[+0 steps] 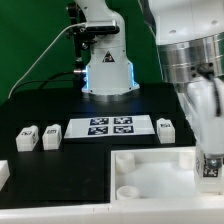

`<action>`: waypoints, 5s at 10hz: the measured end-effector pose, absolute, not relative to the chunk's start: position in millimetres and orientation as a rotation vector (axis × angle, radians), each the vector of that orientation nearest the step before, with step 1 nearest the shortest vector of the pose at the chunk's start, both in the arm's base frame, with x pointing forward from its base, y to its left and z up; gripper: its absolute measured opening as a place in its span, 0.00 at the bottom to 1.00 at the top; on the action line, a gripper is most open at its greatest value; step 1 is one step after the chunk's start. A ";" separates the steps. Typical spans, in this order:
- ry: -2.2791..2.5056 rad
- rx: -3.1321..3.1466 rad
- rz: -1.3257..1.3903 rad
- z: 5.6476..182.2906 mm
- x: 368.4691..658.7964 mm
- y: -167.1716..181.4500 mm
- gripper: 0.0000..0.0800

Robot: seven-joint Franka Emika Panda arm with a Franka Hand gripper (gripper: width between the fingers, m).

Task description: Assemble one leg

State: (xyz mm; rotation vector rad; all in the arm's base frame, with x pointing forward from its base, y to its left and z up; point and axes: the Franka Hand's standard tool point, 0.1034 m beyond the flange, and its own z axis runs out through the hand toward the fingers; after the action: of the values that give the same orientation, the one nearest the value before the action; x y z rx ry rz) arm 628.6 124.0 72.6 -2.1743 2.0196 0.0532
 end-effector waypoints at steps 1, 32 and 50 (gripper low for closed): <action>1.747 -2.402 0.024 73.1 628.7 123.2 0.49; 0.211 -3.075 -0.042 76.2 632.0 120.5 0.81; 1.906 -2.393 0.068 71.0 628.7 123.7 0.48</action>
Offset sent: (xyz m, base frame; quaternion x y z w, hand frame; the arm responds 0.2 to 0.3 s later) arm 0.0000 0.0000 0.0000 0.0000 0.0000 -0.3382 0.9411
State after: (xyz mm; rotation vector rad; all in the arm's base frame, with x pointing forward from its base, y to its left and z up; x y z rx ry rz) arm 628.7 123.7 71.0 -2.3928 1.9058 0.0684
